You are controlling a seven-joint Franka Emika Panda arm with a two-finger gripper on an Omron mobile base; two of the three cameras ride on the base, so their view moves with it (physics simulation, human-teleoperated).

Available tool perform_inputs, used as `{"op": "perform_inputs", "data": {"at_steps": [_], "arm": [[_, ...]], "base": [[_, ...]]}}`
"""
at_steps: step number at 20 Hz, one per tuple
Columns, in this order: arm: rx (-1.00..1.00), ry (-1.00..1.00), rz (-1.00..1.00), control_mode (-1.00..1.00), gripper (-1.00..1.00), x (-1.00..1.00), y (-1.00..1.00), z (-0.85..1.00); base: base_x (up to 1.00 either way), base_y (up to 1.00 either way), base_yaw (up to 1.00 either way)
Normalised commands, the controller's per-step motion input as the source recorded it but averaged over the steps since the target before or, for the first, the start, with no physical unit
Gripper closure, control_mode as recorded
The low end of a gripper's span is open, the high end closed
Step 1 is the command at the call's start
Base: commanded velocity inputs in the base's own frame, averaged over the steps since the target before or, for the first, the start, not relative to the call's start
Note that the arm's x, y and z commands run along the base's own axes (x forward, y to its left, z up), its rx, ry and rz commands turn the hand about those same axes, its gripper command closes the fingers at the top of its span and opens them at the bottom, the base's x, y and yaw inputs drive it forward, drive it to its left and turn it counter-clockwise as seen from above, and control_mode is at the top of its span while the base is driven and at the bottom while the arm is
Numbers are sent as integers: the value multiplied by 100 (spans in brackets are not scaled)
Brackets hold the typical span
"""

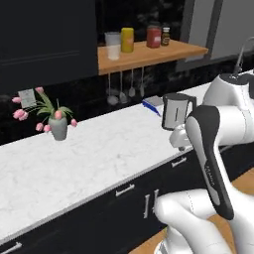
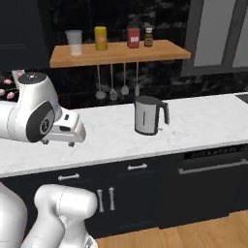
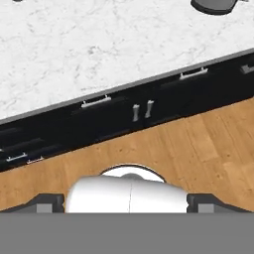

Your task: Navigate to the microwave.

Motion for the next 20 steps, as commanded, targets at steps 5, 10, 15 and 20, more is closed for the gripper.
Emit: {"op": "perform_inputs", "data": {"at_steps": [5,10,15,20], "arm": [[0,0,0,100,-100,0,0,0],[0,0,0,100,-100,0,0,0],[0,0,0,100,-100,0,0,0],[0,0,0,100,-100,0,0,0]], "base": [[0,-71,-81],[0,-51,-86],[27,-29,-75],[60,-41,-60]]}}
